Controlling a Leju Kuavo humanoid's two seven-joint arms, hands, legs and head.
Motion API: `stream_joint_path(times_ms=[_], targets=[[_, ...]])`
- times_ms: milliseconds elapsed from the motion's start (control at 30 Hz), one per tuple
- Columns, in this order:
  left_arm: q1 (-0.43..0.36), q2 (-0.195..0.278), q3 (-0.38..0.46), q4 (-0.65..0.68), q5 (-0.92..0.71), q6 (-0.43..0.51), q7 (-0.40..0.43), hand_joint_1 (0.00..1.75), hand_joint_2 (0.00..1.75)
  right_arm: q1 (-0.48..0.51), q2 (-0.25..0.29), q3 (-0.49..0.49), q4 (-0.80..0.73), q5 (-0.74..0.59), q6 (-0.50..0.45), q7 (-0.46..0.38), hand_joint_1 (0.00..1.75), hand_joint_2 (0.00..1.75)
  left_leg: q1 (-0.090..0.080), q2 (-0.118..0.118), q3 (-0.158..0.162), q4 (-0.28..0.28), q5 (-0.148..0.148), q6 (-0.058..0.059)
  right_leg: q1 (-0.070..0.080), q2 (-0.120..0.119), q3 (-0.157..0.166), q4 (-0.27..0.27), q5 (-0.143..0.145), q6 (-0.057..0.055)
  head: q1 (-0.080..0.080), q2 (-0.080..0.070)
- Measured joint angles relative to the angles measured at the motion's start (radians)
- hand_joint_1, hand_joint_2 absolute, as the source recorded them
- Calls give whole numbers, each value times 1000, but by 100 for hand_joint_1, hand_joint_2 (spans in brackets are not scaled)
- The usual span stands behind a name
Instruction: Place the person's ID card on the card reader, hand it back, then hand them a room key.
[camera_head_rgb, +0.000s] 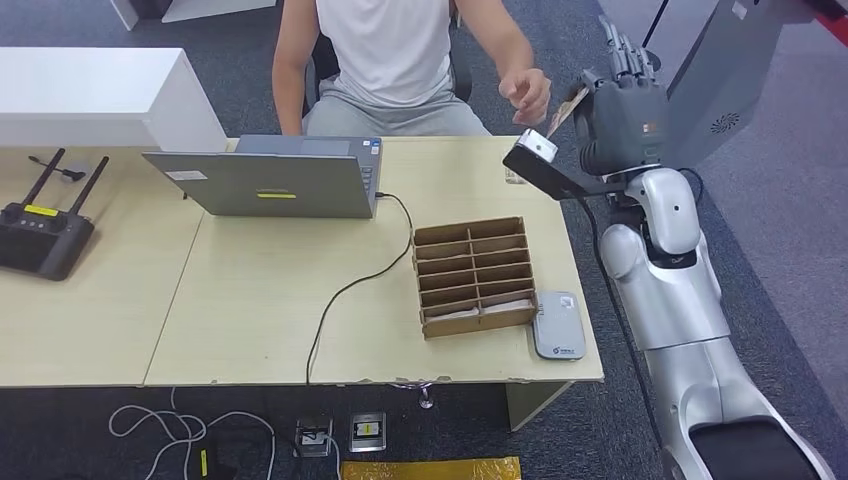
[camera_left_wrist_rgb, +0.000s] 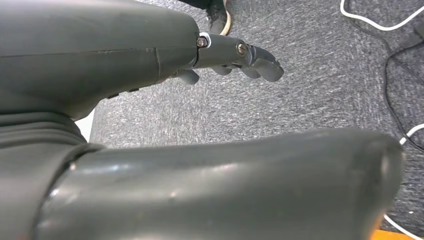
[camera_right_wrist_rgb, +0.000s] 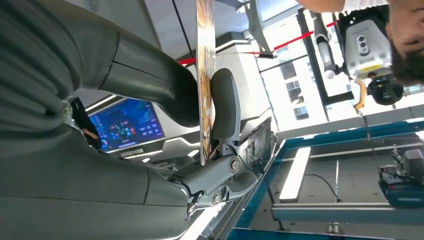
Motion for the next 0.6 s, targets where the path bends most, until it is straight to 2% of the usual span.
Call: stream_joint_path(times_ms=[167, 367, 600], targets=[[-8, -1, -2, 0, -19, -6, 7, 0, 0, -115, 62, 13, 187, 22, -21, -19, 175, 175, 0, -1, -1, 0, 1, -1, 0, -1, 0, 1, 0, 0, 0, 0], [-29, -2, -15, 0, -52, -22, 21, 0, 0, -239, 132, 28, 421, 25, 7, -19, 175, 175, 0, -2, -2, 0, 1, -1, 0, -3, -1, 1, 0, 0, 0, 0], [-37, 0, -33, 0, -85, -43, 25, 0, 0, -309, 153, 32, 593, 38, 62, 13, 175, 175, 0, -2, -2, 0, 1, -1, 0, -3, -1, 0, 0, 0, 0, 0]])
